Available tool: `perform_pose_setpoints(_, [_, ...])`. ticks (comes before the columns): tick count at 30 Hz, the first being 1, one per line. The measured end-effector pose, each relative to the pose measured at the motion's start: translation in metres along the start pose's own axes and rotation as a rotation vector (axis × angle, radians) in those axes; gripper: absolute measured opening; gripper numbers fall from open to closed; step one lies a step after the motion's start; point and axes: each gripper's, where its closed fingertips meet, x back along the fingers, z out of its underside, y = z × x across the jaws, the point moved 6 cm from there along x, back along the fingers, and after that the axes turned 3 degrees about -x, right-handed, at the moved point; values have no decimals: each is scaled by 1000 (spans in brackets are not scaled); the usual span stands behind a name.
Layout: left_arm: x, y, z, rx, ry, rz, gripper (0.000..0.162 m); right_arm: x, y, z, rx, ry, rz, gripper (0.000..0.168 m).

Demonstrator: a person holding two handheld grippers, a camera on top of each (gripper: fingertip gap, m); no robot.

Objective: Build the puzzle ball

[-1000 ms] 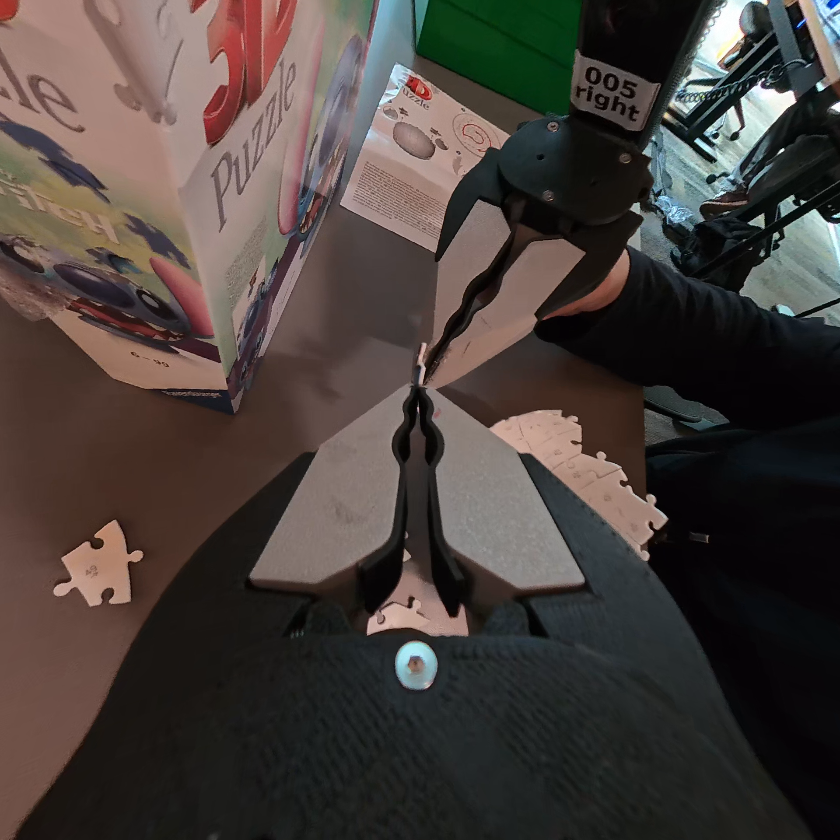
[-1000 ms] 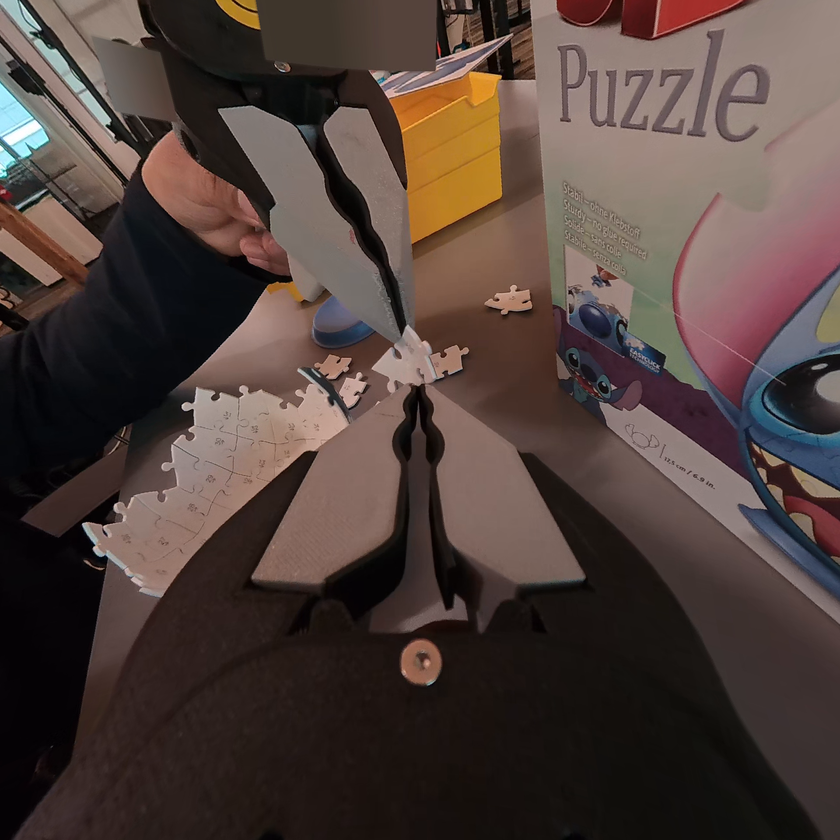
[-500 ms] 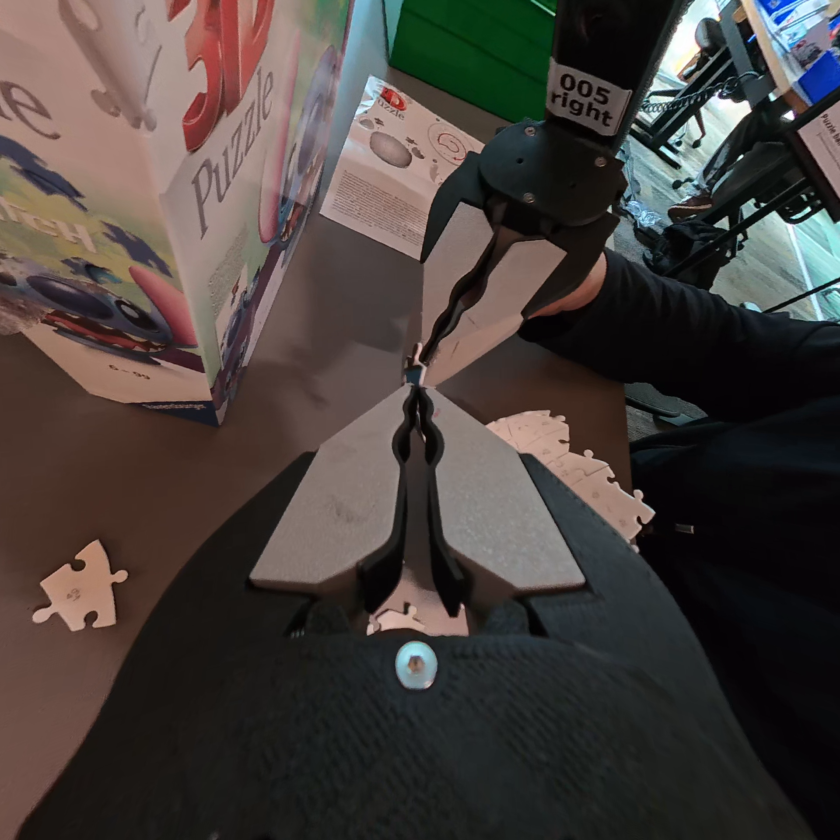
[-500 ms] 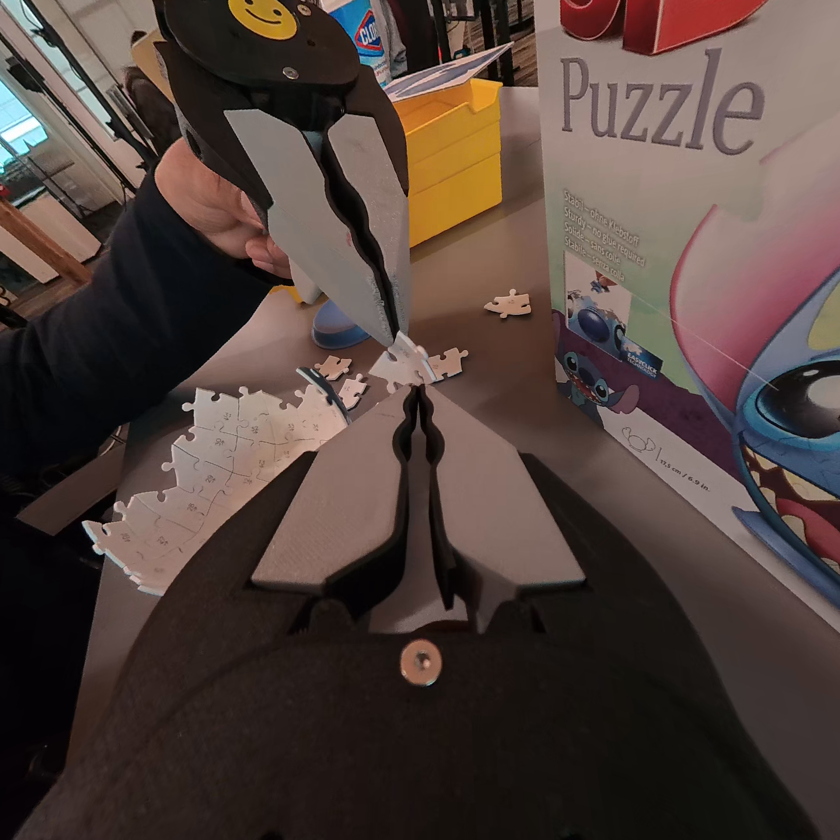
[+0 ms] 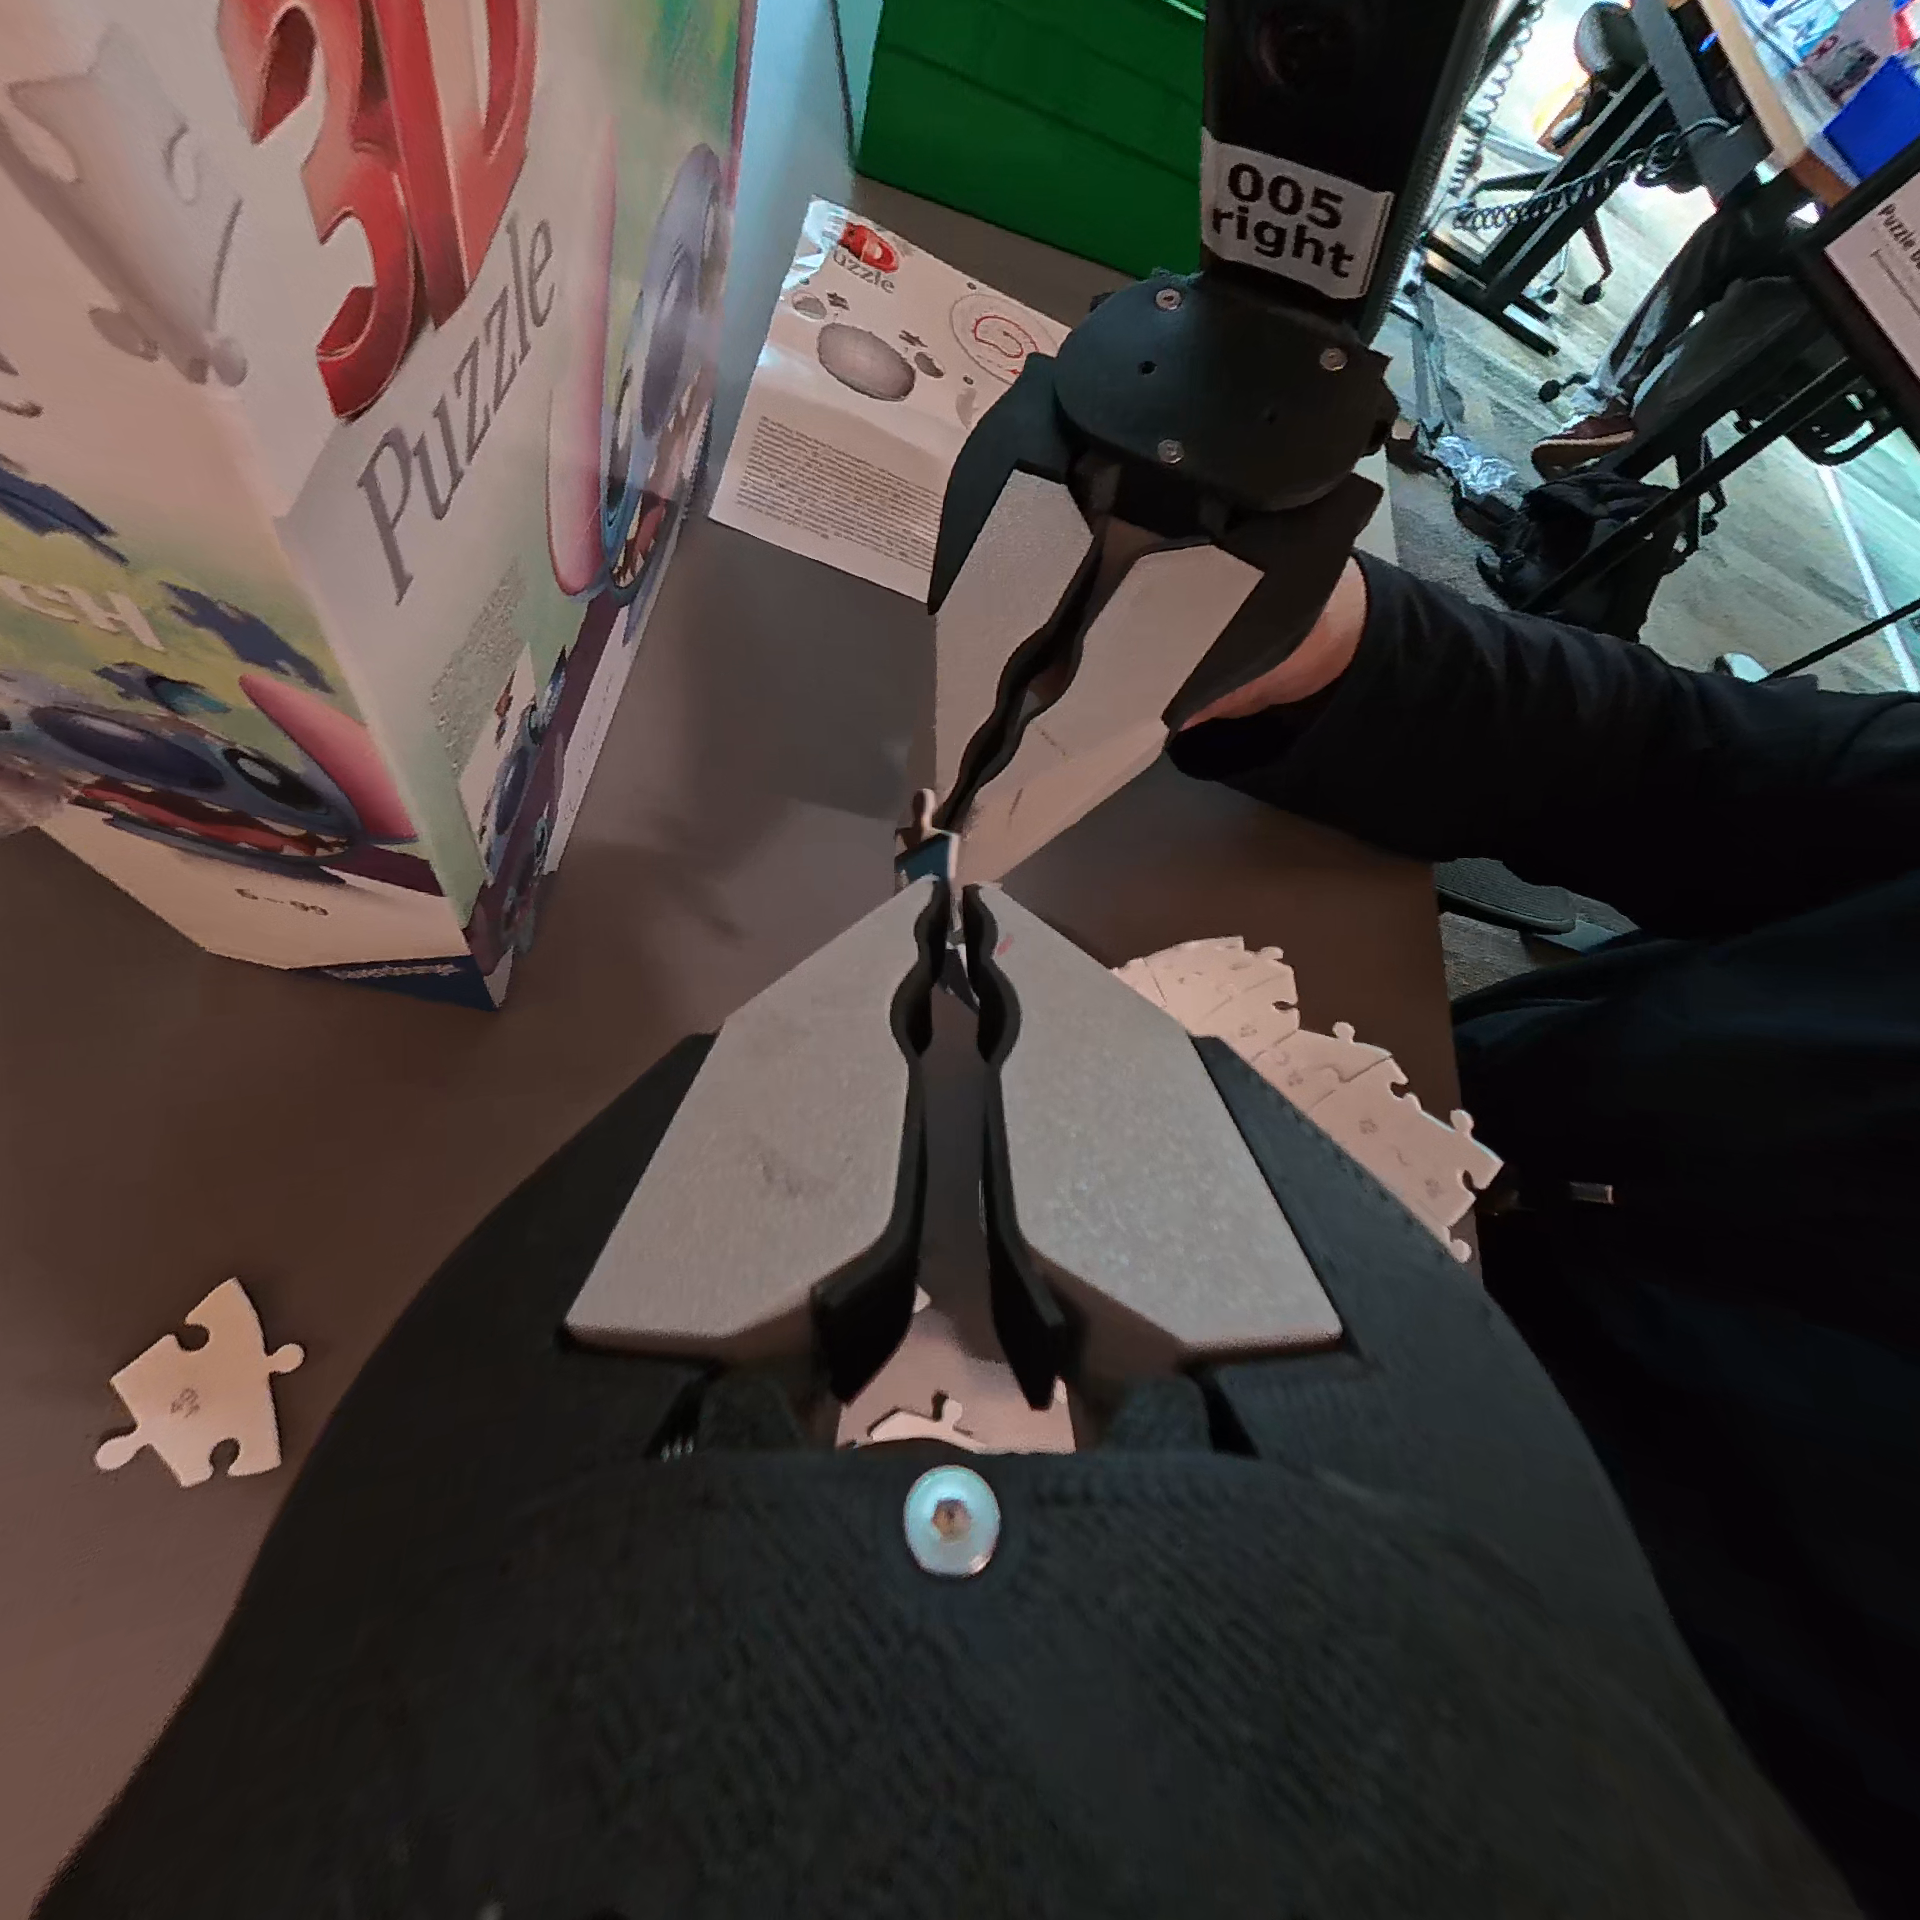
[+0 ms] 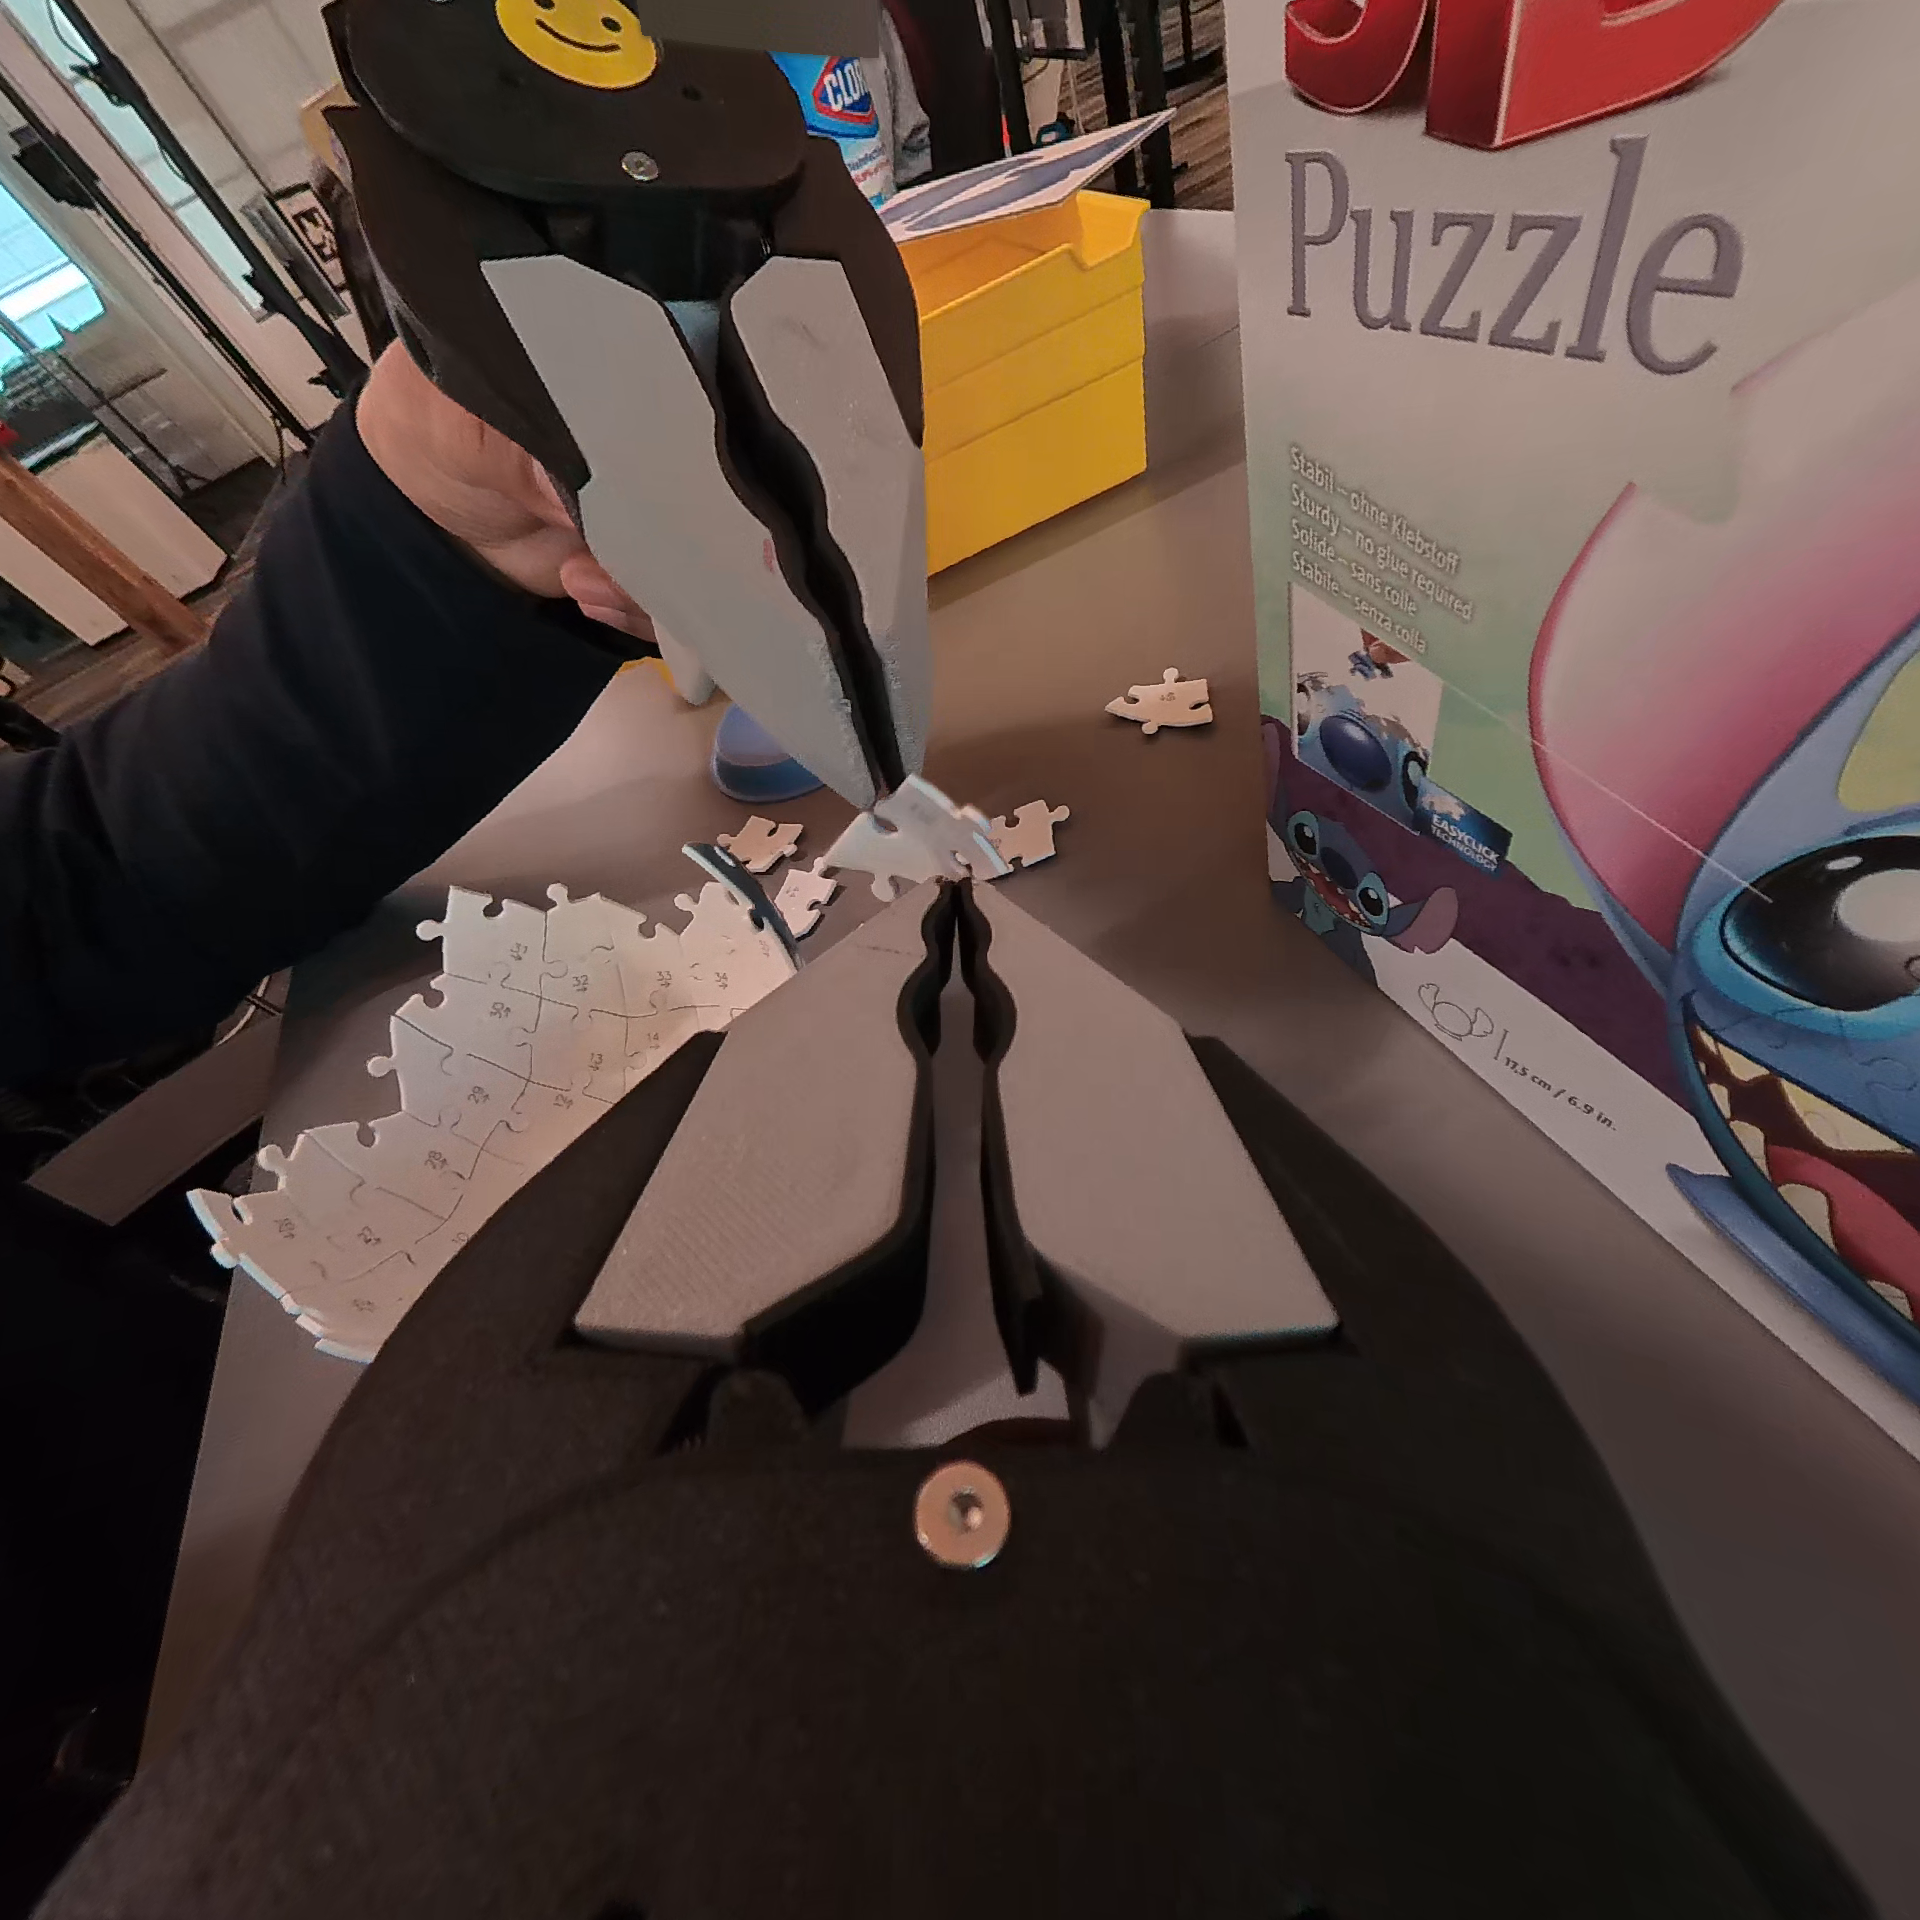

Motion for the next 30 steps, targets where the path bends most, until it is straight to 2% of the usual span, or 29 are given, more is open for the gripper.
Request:
perform_pose_setpoints(3, [-4, -1, 2, -9, 23, 1, 9, 1, 2, -2, -1, -14, -12, 0])
perform_pose_setpoints(6, [-8, 4, 7, -28, 70, -62, 9, 2, 3, -3, -6, -26, -23, 0])
perform_pose_setpoints(10, [-12, 2, 7, -37, 79, -66, 9, 0, 0, -1, -19, -15, -6, 0])
perform_pose_setpoints(16, [0, 13, 8, -10, 79, -141, 9, -8, -11, 15, -37, 98, 49, 0])
perform_pose_setpoints(17, [3, 14, 7, -3, 69, -142, 9, -10, -12, 17, -24, 118, 73, 8])
perform_pose_setpoints(20, [14, 20, 8, 18, 59, -182, 9, -14, -17, 22, 27, 171, 138, 9])
perform_pose_setpoints(25, [21, 44, 24, 115, 130, -292, 9, -21, -27, 31, 30, 225, 187, 12])
perform_pose_setpoints(30, [-1, 60, 44, 185, 228, -305, 20, -28, -33, 34, 11, 236, 183, 15])
